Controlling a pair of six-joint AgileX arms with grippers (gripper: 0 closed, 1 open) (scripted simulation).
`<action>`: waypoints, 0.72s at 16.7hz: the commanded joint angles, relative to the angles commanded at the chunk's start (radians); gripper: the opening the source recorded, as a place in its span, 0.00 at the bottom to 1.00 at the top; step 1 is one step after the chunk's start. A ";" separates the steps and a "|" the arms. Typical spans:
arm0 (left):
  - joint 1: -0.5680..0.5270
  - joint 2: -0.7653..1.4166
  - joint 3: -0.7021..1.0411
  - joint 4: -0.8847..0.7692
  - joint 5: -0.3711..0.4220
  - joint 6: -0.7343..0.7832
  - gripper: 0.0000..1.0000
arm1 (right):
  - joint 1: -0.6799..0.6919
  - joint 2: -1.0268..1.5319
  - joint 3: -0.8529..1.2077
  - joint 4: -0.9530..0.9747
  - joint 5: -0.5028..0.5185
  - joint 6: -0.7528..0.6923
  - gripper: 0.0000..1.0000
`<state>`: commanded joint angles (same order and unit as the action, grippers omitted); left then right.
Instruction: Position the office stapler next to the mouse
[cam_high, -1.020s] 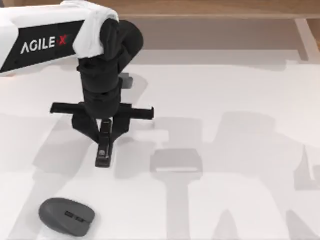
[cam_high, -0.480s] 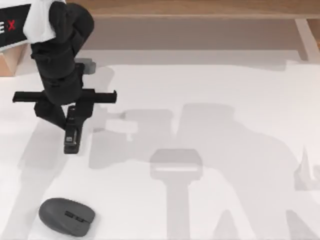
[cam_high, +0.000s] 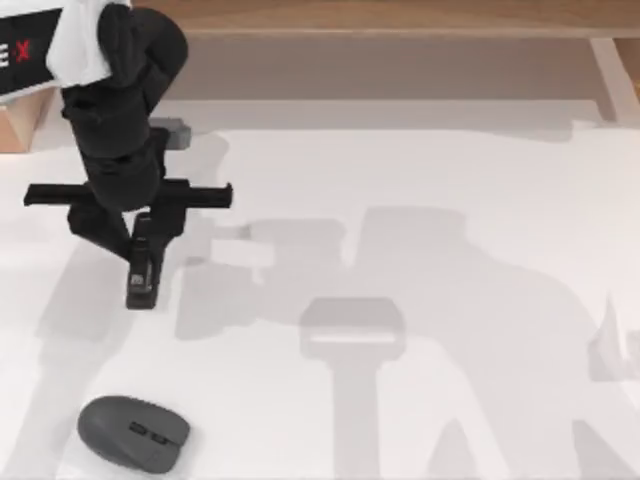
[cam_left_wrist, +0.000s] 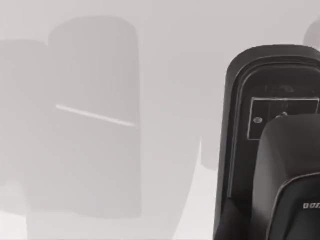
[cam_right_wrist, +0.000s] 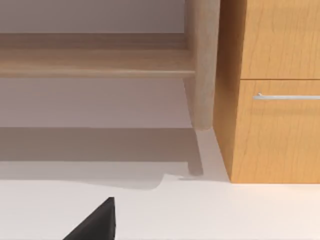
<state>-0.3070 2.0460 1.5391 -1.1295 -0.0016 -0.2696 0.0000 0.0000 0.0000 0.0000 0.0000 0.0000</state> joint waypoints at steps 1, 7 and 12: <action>0.000 0.001 -0.002 -0.002 -0.003 0.001 0.00 | 0.000 0.000 0.000 0.000 0.000 0.000 1.00; -0.001 0.001 -0.014 -0.010 -0.021 0.003 0.00 | 0.000 0.000 0.000 0.000 0.000 0.000 1.00; -0.002 -0.007 -0.021 -0.001 -0.031 0.001 0.00 | 0.000 0.000 0.000 0.000 0.000 0.000 1.00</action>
<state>-0.3089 2.0394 1.5183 -1.1303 -0.0329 -0.2689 0.0000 0.0000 0.0000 0.0000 0.0000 0.0000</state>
